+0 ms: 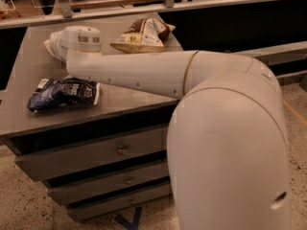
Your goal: Pick blue plastic bottle
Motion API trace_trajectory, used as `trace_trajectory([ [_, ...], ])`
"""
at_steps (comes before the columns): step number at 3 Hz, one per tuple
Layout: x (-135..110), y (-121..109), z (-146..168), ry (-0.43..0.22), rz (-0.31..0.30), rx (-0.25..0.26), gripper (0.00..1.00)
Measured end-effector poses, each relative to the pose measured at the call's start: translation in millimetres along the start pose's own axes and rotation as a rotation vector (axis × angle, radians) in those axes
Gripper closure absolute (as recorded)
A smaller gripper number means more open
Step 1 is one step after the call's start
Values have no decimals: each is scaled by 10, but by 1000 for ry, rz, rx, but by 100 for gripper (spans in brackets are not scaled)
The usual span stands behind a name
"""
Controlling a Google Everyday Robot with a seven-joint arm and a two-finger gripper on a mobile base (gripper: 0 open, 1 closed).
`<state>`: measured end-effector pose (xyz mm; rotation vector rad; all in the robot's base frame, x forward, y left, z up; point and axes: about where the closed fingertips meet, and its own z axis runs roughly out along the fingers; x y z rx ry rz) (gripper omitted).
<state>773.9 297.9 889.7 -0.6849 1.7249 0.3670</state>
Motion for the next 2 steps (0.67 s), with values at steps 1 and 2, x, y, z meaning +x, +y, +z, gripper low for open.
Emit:
trace_trajectory([
  [1, -65, 70, 4, -3, -12, -31, 88],
  [2, -112, 64, -22, -4, -23, -38, 100],
])
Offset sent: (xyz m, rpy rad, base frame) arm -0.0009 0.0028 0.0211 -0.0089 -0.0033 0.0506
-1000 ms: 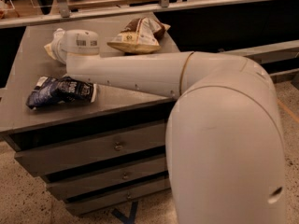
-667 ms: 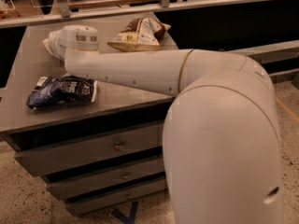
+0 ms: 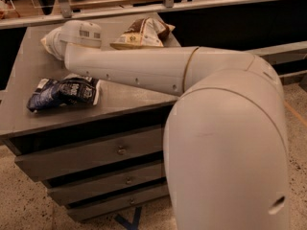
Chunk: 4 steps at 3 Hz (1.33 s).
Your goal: Pick blue plastic bottle
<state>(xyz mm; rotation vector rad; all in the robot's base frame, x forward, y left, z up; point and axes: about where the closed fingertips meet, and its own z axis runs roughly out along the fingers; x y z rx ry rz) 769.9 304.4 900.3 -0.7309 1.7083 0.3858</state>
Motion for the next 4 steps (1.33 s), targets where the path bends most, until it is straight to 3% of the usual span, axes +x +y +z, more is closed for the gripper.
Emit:
trace_trajectory([
  [3, -116, -368, -491, 0, -32, 60, 100],
  [4, -189, -522, -685, -48, -34, 57, 100],
])
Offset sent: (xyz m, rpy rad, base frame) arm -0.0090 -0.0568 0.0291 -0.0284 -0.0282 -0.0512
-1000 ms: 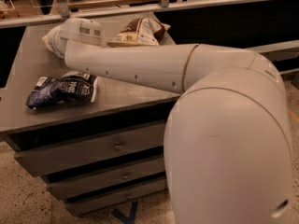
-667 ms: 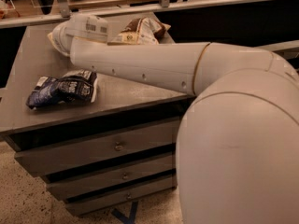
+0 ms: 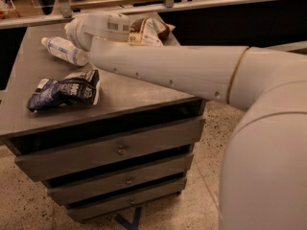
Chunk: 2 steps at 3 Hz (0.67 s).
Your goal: Pick blue plastic bottle
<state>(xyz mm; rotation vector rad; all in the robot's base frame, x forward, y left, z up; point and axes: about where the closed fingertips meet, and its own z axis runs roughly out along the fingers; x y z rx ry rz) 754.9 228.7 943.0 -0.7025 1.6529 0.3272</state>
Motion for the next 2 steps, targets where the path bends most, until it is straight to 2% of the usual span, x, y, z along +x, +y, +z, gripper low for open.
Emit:
trace_trajectory([
  [1, 17, -111, -144, -23, 2, -7, 82],
  [2, 80, -151, -199, -34, 23, -27, 58],
])
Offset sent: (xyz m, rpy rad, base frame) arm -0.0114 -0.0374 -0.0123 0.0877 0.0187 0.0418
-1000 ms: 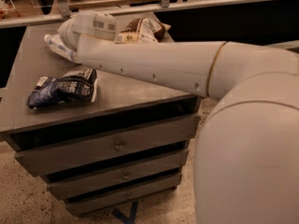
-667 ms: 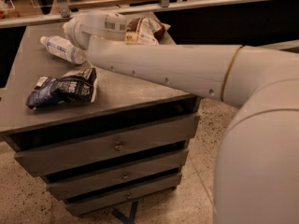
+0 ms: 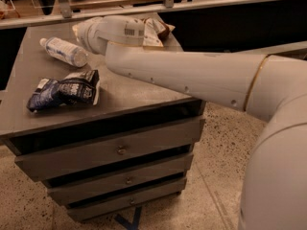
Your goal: Pick blue plastic bottle
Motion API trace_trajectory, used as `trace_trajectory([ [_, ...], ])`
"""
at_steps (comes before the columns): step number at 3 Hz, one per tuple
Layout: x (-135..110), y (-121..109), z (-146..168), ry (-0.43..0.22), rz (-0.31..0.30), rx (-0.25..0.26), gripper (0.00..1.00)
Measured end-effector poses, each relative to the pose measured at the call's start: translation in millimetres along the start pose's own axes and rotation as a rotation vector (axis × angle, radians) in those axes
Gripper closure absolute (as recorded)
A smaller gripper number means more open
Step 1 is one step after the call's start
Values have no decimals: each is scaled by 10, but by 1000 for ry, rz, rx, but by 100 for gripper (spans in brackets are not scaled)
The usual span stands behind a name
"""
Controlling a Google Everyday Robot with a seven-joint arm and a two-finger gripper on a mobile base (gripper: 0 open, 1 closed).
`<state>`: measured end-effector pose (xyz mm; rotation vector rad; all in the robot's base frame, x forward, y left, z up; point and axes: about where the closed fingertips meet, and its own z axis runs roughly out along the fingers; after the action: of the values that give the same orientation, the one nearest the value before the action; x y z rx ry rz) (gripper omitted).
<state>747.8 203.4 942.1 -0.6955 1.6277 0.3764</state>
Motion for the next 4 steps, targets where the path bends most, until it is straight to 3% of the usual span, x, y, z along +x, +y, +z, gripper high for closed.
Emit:
trace_trajectory([
  [1, 79, -20, -23, 6, 29, -14, 35],
  [2, 210, 98, -19, 33, 53, -59, 12],
  [3, 391, 204, -6, 73, 98, -94, 0],
  [4, 555, 340, 21, 106, 128, -126, 0],
])
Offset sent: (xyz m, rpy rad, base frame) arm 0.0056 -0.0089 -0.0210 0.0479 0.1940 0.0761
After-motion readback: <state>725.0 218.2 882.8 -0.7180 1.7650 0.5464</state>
